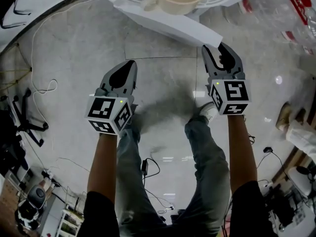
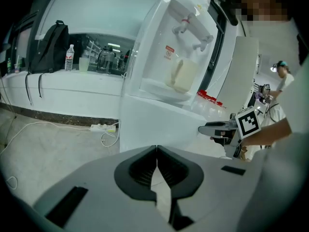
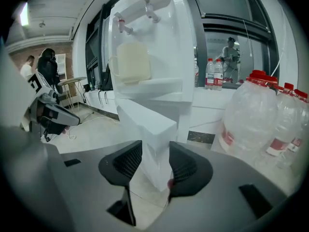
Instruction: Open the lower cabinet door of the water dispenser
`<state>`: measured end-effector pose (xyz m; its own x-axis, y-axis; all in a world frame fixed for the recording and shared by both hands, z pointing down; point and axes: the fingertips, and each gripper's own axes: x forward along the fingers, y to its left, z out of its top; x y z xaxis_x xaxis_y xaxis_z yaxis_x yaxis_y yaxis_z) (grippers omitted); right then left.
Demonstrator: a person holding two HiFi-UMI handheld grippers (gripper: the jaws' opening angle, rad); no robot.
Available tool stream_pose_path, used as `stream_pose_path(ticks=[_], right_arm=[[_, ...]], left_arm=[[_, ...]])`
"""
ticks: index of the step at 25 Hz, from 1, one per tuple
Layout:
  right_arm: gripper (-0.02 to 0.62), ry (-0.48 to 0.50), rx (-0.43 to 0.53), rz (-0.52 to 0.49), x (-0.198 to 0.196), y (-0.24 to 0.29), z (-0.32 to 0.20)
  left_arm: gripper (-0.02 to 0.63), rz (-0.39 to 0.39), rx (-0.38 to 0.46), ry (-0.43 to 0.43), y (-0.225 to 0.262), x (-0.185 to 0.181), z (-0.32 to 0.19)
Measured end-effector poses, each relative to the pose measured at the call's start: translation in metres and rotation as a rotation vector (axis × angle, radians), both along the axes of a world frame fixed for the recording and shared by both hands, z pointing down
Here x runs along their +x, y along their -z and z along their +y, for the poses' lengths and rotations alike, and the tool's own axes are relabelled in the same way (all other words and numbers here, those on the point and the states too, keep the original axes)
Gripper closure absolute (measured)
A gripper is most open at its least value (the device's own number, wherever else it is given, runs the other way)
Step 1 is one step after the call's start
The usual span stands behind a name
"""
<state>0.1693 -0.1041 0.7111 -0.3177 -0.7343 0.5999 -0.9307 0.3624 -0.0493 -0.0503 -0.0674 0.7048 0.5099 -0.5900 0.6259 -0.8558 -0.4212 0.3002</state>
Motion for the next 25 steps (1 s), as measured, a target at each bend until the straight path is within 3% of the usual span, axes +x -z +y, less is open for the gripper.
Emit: stream_pose_path(ticks=[25], right_arm=[[0.417, -0.091, -0.120, 0.031, -0.080, -0.006, 0.093]], left_arm=[[0.589, 0.051, -0.066, -0.023, 0.014, -0.074, 0.059]])
